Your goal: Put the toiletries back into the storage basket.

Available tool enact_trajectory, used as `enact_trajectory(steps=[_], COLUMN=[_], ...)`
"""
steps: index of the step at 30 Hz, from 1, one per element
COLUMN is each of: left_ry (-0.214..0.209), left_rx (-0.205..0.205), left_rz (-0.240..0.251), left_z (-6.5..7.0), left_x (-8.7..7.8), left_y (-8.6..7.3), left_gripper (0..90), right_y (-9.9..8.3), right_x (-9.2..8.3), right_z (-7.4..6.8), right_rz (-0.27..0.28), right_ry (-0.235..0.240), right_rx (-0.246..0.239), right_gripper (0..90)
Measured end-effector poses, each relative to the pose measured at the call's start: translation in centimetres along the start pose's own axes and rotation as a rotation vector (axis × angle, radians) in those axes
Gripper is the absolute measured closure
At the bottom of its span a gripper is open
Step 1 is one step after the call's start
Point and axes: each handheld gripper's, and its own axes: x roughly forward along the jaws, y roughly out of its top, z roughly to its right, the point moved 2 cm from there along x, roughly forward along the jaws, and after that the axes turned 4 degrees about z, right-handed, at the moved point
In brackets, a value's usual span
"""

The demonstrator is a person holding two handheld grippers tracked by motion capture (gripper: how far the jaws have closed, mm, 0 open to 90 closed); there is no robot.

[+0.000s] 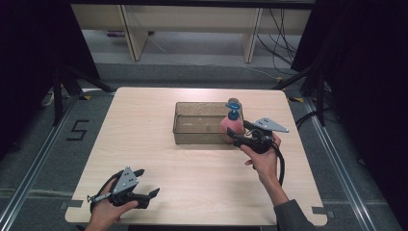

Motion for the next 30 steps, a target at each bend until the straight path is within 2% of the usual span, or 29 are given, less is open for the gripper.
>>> enact_trajectory(steps=[1,4,5,6,7,9,10,12,13,17,19,20,21,22,23,25,26,27,28,29,30], left_ry=[-0.003,-0.005,-0.005,0.002,-0.003,-0.002,-0.001,-0.003,-0.001,0.001,0.003,0.003,0.004,0.006,0.004,0.007,0.006,0.005,0.008,0.007,0.006], left_rx=[-0.007,-0.008,0.001,0.003,-0.005,-0.008,-0.006,-0.008,-0.007,0.004,-0.002,-0.002,0.001,0.001,-0.002,0.003,0.002,0.003,0.002,-0.001,-0.001], left_rz=[0.006,0.005,0.002,-0.007,0.004,0.003,0.002,0.003,0.002,0.005,-0.007,-0.004,-0.005,-0.013,-0.008,-0.014,-0.011,-0.014,-0.018,-0.012,-0.007], left_z=[0.0,0.0,0.0,0.0,0.0,0.0,0.0,0.1,0.0,0.0,0.0,0.0,0.0,0.0,0.0,0.0,0.0,0.0,0.0,0.0,0.0], left_x=[0.0,0.0,0.0,-0.1,0.0,0.0,0.0,0.0,0.0,0.0,-0.1,-0.1,-0.1,-0.1,-0.1,-0.1,-0.1,-0.1,-0.1,-0.1,-0.1], left_y=[0.0,0.0,0.0,0.0,0.0,0.0,0.0,0.0,0.0,0.0,0.0,0.0,0.0,0.0,0.0,0.0,0.0,0.0,0.0,0.0,0.0], left_gripper=[14.7,14.7,14.8,14.7,14.7,14.8,14.7,14.7,14.7,14.7,14.7,14.7,14.7,14.7,14.7,14.8,14.7,14.7,14.8,14.8,14.7], right_y=[0.0,-0.1,-0.2,-0.2,-0.3,-0.5,-0.5,-0.6,-0.6,-0.9,-0.9,-1.0,-1.0,-1.1,-1.2,-1.4,-1.5,-1.6,-1.7,-1.8,-1.9], right_x=[0.1,-0.1,-0.2,-0.2,-0.3,-0.3,-0.4,-0.5,-0.5,-0.9,-1.0,-1.2,-1.2,-1.2,-1.3,-1.6,-1.6,-1.7,-1.7,-1.9,-1.9], right_z=[0.2,0.2,0.0,0.1,0.0,-0.2,-0.3,-0.4,-0.5,-1.0,-1.0,-1.2,-1.2,-1.3,-1.3,-1.7,-1.6,-1.7,-1.7,-1.8,-1.8], right_rz=[0.009,0.005,0.000,-0.002,-0.016,-0.006,-0.021,-0.016,-0.013,-0.026,-0.010,-0.022,-0.019,-0.023,-0.016,-0.037,-0.041,-0.046,-0.032,-0.049,-0.037], right_ry=[0.008,0.006,0.006,0.004,0.015,0.011,0.008,0.006,0.017,0.004,0.014,0.015,0.015,0.031,0.029,0.023,0.029,0.023,0.028,0.034,0.036], right_rx=[-0.028,-0.037,-0.013,-0.035,-0.033,-0.023,-0.021,-0.041,-0.049,-0.032,-0.077,-0.060,-0.080,-0.072,-0.078,-0.069,-0.088,-0.082,-0.098,-0.082,-0.086], right_gripper=[25.3,25.3,25.2,24.8,23.8,20.2,18.7,16.2,16.2,15.5,15.4,15.5,15.5,15.5,15.5,15.6,15.6,15.6,15.7,15.7,15.7])
